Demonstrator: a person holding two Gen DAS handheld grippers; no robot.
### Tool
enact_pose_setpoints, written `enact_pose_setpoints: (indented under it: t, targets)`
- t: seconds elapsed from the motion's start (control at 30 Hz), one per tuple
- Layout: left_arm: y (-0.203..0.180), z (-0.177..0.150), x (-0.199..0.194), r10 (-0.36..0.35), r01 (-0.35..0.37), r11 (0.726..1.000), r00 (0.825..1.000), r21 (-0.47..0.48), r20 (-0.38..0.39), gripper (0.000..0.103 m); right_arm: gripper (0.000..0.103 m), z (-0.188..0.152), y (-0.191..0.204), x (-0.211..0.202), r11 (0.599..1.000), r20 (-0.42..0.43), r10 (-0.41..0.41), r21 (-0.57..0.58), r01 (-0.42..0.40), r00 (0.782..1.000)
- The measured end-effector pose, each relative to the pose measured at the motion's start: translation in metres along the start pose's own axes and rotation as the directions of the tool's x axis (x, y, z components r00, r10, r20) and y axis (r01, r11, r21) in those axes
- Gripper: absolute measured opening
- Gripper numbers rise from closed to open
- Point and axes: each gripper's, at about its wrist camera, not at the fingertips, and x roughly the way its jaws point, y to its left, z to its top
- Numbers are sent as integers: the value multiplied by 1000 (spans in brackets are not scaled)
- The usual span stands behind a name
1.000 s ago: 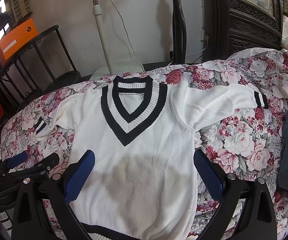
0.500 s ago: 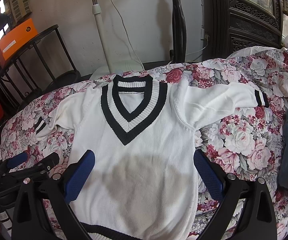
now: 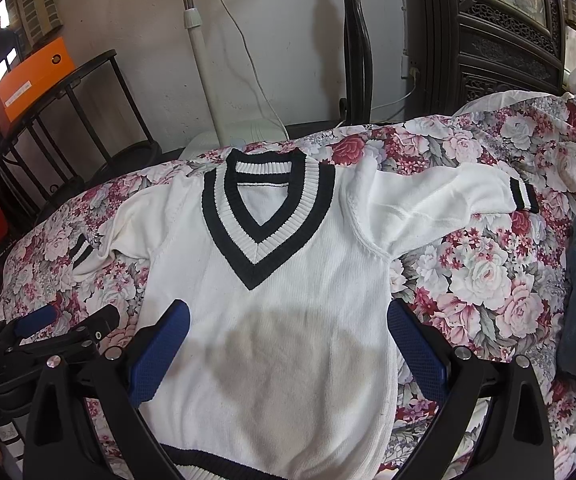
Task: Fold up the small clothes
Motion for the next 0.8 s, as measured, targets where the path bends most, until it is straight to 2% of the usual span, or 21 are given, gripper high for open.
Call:
enact_pose_setpoints:
  t: [0.8]
  targets:
    - [0, 0, 1, 0, 0, 1000, 1000, 0, -3, 98, 99, 0, -1, 1, 1000, -4, 2, 2, -2, 1000]
